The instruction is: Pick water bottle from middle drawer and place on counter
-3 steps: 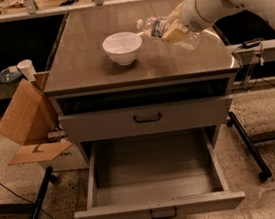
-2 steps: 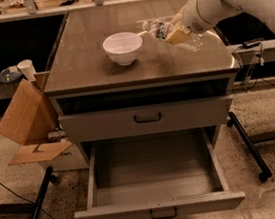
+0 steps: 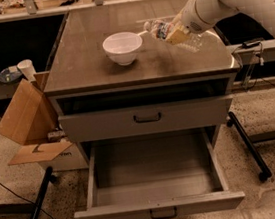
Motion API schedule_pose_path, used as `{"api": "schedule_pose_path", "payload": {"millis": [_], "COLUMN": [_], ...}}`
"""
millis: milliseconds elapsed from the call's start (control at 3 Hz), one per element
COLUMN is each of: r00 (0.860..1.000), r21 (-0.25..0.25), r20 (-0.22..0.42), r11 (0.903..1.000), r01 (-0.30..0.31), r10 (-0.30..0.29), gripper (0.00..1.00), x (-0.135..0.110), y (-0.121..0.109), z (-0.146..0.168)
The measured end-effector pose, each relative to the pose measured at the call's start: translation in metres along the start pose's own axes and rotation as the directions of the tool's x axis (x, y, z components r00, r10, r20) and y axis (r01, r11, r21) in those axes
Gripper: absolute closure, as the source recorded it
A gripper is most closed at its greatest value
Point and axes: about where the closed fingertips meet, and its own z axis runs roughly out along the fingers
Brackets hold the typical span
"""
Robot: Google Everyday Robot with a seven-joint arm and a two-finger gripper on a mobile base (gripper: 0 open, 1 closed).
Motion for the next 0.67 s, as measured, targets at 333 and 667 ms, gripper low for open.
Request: {"api": "schedule_pose_path", "payload": {"millis": [333, 667], "r00": [1.0, 1.0], "r21": [0.005, 0.006], "r20": [-0.002, -0.003], "r11": [1.0, 0.9999], "r01": [-0.006, -0.008], "r10": [0.006, 0.009], "gripper": [1.0, 1.0], "x": [0.0015, 0.0022], "y": [-0.0008, -0.0011], "z": [-0.0005, -0.0012]}}
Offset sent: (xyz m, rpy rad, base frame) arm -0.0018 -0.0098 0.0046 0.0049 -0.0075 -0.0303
